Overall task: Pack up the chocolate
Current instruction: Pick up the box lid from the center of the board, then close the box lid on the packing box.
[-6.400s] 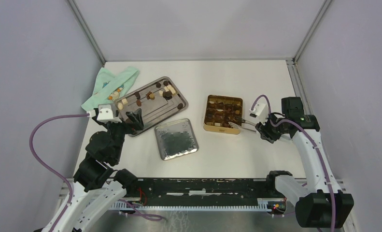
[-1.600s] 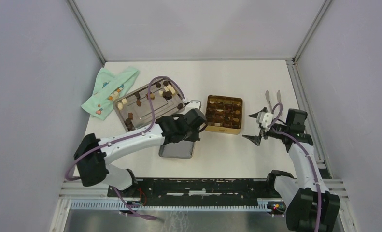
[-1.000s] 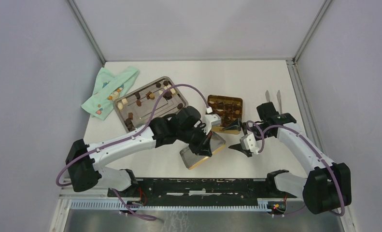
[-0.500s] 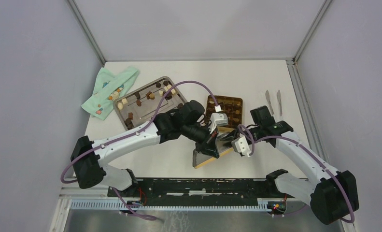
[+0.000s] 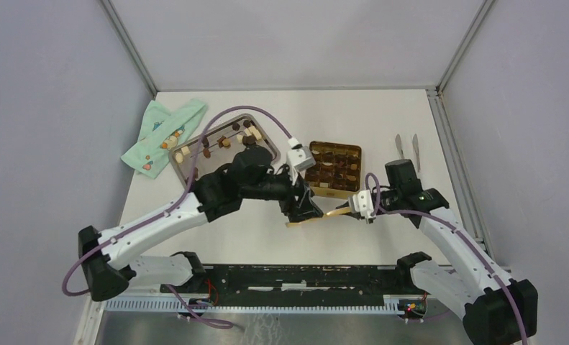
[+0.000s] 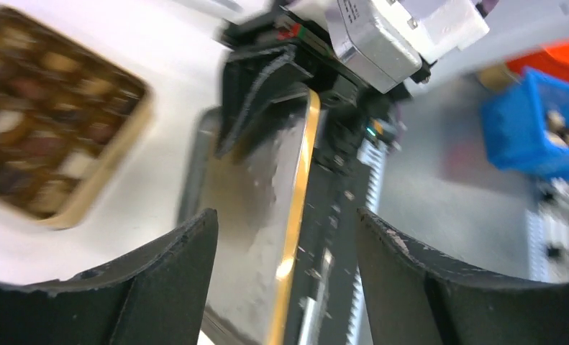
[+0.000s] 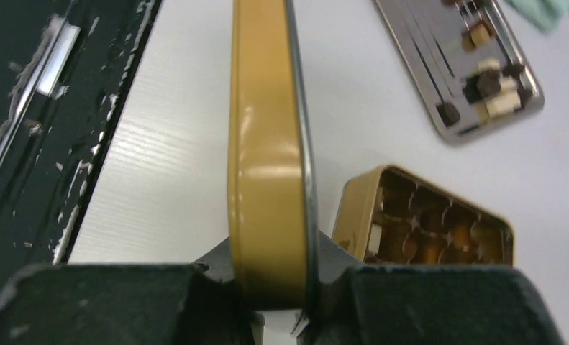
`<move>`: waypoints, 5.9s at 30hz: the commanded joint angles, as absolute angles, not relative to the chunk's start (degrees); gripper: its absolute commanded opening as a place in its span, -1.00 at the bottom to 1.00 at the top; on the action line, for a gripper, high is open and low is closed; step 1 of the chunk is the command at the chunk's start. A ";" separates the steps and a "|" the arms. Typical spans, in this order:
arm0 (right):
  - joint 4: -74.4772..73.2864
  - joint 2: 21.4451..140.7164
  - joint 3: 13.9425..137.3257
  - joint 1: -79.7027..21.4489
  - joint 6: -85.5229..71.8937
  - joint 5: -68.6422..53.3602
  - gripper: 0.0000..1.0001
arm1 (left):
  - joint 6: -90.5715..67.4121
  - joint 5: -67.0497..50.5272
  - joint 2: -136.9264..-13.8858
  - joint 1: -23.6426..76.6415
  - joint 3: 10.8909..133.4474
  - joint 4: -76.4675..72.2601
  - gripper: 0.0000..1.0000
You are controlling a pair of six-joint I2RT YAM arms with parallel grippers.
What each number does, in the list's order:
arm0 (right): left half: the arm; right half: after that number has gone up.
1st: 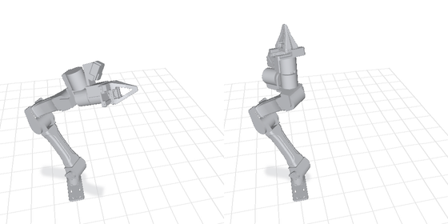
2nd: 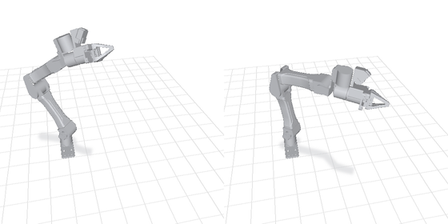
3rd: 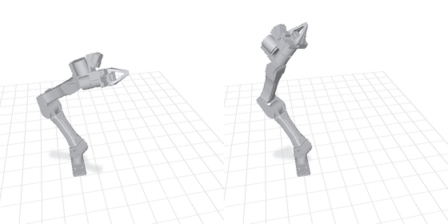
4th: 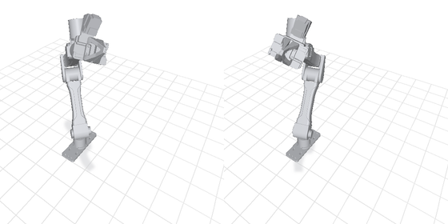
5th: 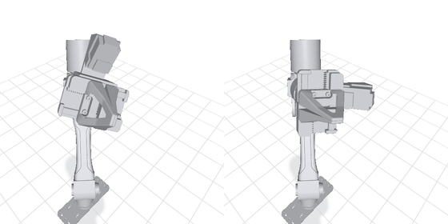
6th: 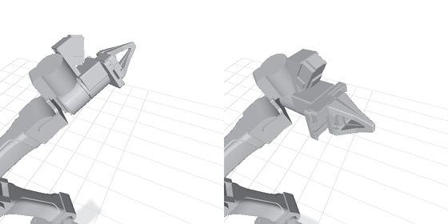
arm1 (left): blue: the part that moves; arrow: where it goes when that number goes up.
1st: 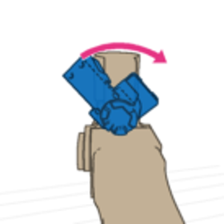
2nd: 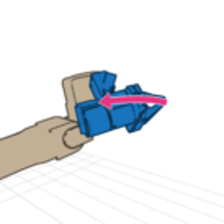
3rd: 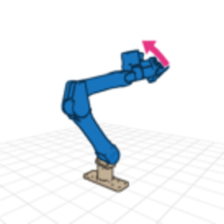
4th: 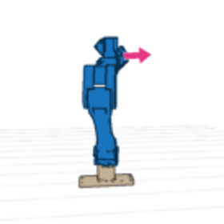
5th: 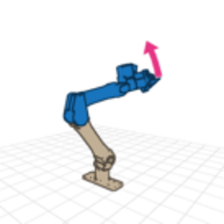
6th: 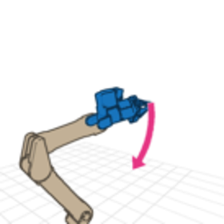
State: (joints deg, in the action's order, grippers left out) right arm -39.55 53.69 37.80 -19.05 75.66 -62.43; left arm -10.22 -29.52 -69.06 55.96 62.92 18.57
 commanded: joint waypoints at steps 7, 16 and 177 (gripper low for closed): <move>-21.17 60.75 44.30 -11.02 21.56 -61.08 -1.00 | -22.18 12.90 -49.14 55.72 51.51 2.04 0.98; -11.44 72.93 51.75 -8.26 -12.07 -62.22 -0.99 | -23.55 21.54 -56.58 55.49 50.68 8.26 0.99; -22.71 94.90 62.59 -7.94 21.04 -15.42 -0.66 | -29.78 -21.89 -112.18 31.48 80.61 9.86 0.88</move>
State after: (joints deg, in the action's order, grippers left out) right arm -21.50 93.08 58.37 -5.87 19.79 -21.02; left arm -30.89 -15.64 -109.75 30.74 79.09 12.47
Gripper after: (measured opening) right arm 0.174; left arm 0.939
